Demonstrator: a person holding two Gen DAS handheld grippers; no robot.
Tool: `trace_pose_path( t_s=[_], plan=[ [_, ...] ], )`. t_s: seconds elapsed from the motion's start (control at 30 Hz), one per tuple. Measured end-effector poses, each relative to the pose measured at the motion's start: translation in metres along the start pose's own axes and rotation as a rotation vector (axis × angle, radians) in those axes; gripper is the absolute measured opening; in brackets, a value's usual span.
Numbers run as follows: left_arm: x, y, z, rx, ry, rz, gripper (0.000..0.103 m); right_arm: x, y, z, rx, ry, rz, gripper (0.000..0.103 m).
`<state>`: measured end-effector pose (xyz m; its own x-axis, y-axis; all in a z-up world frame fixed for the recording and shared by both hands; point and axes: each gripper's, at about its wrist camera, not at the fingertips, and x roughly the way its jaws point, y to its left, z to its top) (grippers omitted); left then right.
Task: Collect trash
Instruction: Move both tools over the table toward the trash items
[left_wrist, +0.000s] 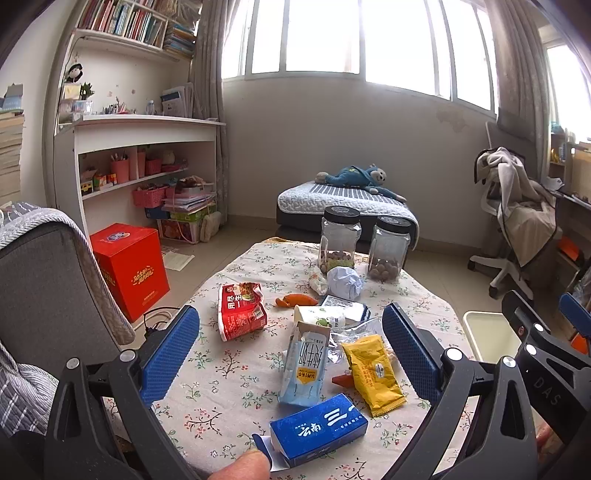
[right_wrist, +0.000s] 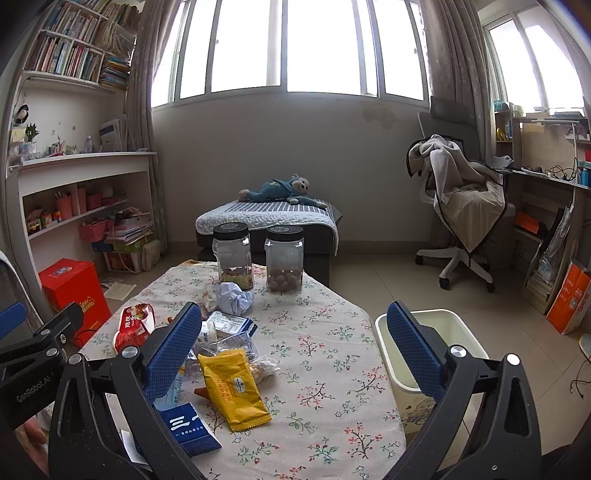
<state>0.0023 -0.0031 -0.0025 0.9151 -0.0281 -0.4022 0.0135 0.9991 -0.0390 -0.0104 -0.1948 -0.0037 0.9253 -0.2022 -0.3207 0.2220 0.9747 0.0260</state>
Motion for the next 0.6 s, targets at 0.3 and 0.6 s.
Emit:
trace_pose_path(
  t_s=[0.3,0.6],
  plan=[
    [-0.0011,0.0007,0.0001,-0.001,-0.006,-0.003,0.096,-0.0002,0.0001,0.0010,-0.002,0.009,0.003,0.096],
    [-0.0029,-0.0006,0.0005,-0.001,-0.007,-0.003,0.096,-0.0018,0.0008,-0.0001,0.001,0.001,0.000,0.096]
  ],
)
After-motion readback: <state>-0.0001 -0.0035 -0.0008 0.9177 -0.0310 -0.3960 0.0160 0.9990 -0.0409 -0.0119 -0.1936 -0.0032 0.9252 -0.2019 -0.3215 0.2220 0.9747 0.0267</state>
